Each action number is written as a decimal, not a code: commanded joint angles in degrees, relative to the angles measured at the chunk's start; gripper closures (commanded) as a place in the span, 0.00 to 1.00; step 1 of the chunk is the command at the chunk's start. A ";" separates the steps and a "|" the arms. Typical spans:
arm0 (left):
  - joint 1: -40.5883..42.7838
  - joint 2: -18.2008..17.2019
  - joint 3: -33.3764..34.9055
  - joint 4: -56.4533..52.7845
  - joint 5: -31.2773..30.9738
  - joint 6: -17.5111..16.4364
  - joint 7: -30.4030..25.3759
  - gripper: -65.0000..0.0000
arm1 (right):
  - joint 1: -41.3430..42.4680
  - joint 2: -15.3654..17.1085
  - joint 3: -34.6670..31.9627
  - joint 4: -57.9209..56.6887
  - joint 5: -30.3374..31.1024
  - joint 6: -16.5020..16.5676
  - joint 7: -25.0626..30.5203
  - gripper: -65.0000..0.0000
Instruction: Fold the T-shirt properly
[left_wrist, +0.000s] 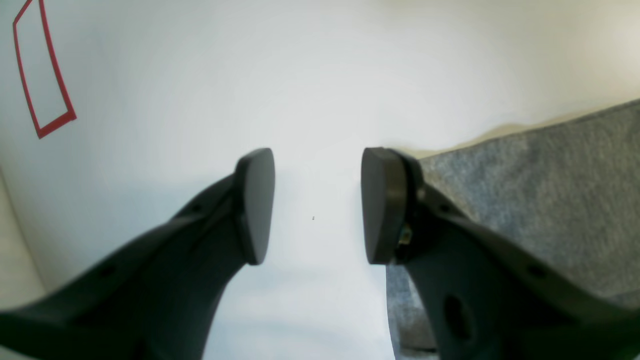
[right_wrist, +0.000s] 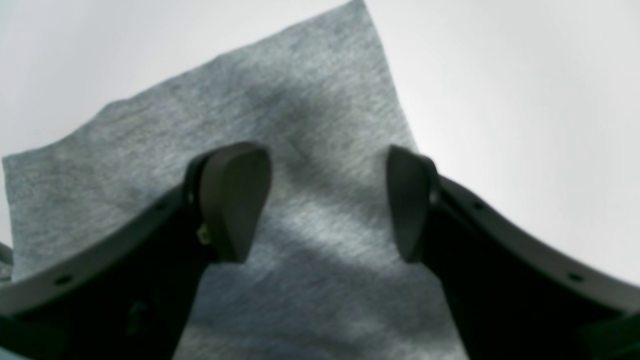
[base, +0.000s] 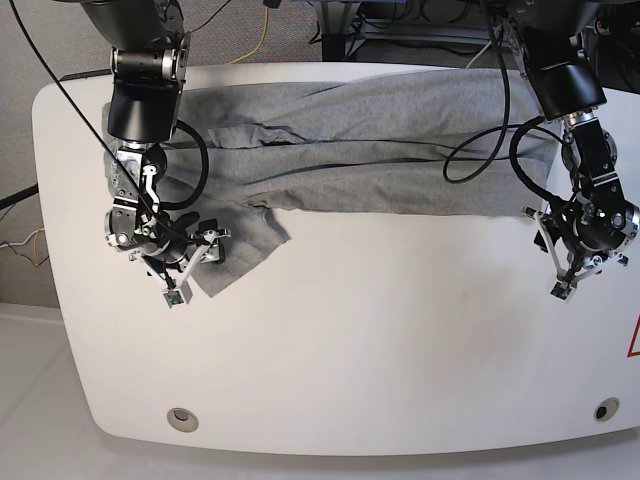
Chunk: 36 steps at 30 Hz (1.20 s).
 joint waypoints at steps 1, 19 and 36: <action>-1.09 -0.64 -0.12 0.80 -0.20 -0.06 -0.70 0.58 | -1.05 0.12 -0.05 -0.19 -0.11 0.25 -2.70 0.39; -1.27 0.15 -0.12 0.53 -0.20 -0.06 -0.79 0.58 | -7.38 0.12 0.04 4.73 0.33 0.25 -2.96 0.98; -1.18 0.15 1.91 0.53 -0.20 -0.06 -0.79 0.58 | -10.45 0.47 0.57 17.48 0.33 0.08 -9.29 0.98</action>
